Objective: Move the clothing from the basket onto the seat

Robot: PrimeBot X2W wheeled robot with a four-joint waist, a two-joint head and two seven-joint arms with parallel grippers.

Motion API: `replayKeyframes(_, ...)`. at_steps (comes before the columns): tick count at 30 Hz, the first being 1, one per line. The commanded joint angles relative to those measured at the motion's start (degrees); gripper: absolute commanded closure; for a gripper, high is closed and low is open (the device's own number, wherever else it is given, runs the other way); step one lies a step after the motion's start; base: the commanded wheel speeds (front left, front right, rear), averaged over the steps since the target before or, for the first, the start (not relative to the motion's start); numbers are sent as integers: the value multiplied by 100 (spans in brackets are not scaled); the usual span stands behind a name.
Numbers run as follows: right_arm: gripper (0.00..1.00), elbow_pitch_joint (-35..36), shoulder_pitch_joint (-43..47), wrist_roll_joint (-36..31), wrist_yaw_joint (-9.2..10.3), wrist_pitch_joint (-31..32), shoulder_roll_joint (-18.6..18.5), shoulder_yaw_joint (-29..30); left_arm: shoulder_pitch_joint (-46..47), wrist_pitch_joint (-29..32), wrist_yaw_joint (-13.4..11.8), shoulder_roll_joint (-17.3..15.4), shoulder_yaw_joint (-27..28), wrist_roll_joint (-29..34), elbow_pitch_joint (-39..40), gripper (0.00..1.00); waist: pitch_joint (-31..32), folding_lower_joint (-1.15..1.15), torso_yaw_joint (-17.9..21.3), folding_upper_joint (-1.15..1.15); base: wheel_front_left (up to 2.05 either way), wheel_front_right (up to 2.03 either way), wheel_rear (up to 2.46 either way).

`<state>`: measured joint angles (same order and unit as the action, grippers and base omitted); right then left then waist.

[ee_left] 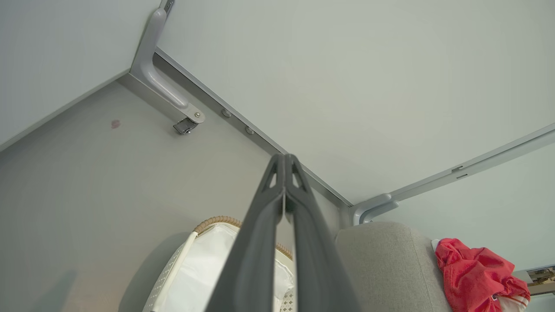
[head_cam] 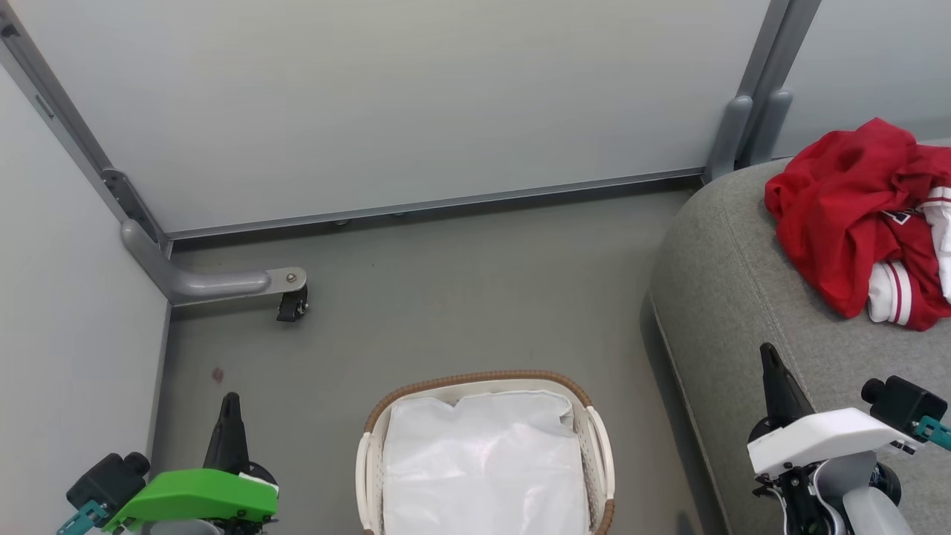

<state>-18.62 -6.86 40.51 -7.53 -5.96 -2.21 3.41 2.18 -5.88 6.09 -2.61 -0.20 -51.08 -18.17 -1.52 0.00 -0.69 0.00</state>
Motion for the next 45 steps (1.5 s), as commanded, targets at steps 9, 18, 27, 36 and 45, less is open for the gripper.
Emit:
replayKeyframes(9,100,151,-16,849,3,204,-46,66,220,194,51,-22,128,-684,140,100,14,0,7,0,0,0,0)
replayKeyframes(18,100,223,4,1766,3,430,-54,120,273,418,71,-26,247,-1415,204,100,33,0,17,0,0,0,0)
replayKeyframes(27,100,273,20,2423,4,591,-61,159,305,581,90,-29,330,-1941,249,100,49,0,25,0,0,0,0)
replayKeyframes(36,100,311,32,2948,4,714,-65,191,336,704,100,-31,398,-2357,282,100,62,0,32,0,0,0,0)
replayKeyframes(45,100,348,44,3445,4,842,-68,221,361,831,113,-34,466,-2746,311,100,76,0,39,0,0,0,0)
